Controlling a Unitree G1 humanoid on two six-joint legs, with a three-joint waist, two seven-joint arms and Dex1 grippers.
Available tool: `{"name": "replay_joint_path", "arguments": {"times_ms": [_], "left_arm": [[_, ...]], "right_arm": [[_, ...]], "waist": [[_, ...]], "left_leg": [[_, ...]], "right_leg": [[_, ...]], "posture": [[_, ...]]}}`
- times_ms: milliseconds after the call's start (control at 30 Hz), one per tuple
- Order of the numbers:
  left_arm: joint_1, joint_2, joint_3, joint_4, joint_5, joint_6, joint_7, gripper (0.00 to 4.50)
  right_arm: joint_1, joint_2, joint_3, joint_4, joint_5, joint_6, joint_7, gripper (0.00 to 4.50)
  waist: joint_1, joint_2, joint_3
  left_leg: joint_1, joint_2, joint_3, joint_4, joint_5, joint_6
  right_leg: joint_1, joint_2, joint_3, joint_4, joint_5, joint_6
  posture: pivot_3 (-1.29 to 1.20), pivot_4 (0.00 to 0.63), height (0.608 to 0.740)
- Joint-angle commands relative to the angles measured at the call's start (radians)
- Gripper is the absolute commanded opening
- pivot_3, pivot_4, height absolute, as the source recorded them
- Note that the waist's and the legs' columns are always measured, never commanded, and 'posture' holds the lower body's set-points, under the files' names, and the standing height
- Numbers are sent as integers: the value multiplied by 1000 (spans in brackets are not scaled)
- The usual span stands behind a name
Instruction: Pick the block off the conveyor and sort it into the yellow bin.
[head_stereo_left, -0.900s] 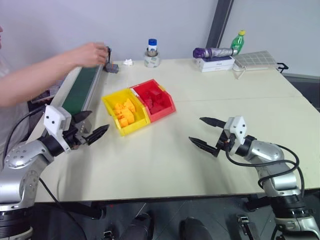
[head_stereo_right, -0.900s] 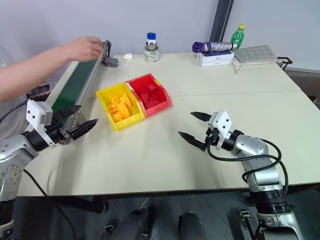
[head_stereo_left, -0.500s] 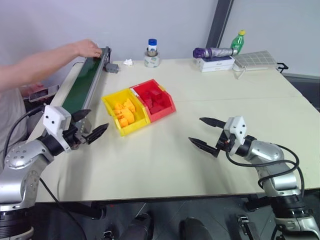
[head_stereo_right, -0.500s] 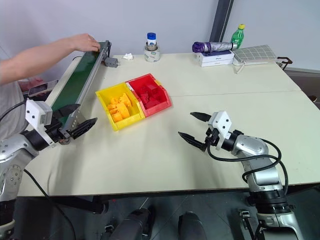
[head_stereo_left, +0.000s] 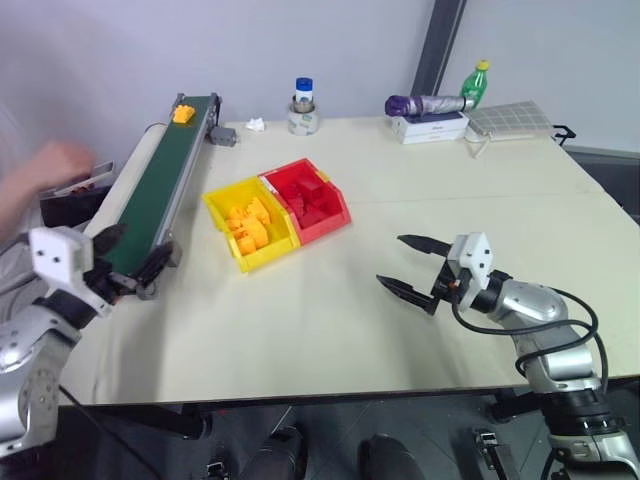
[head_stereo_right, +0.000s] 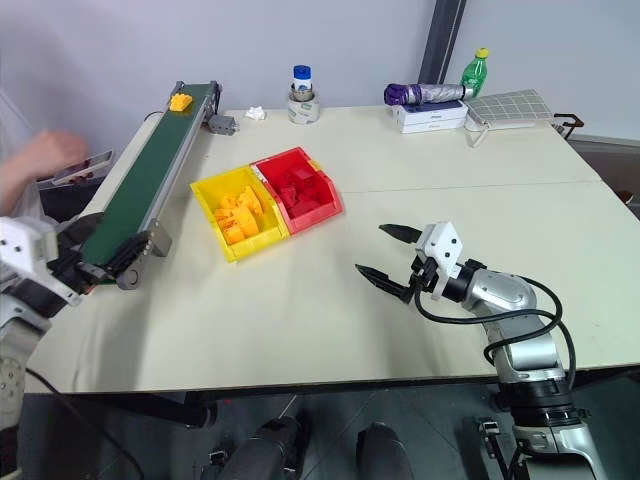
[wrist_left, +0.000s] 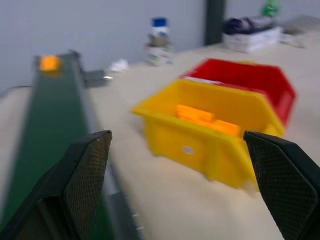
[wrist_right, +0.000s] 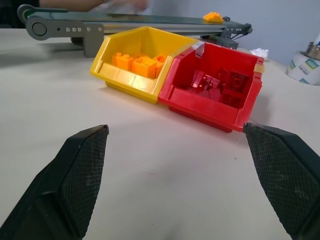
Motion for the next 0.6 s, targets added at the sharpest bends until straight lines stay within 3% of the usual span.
{"name": "replay_joint_path", "arguments": {"times_ms": [33, 300, 600], "left_arm": [[37, -34, 83, -46, 25, -44, 97, 4454], [144, -155, 156, -108, -8, -47, 231, 4454], [144, -150, 105, -110, -18, -10, 249, 4454]], "right_arm": [[-17, 4, -13, -15, 14, -22, 6, 4500], [-18, 2, -13, -10, 16, -23, 16, 4500], [-23, 8, -10, -9, 16, -23, 18, 4500]], "waist": [[1, 0, 0], [3, 0, 0], [2, 0, 0]], "left_leg": [[0, 0, 0, 0, 0, 0], [0, 0, 1, 0, 0, 0], [0, 0, 1, 0, 0, 0]], "right_leg": [[0, 0, 0, 0, 0, 0], [0, 0, 0, 0, 0, 0], [0, 0, 0, 0, 0, 0]], "posture": [[0, 150, 740], [0, 150, 740], [0, 150, 740]]}}
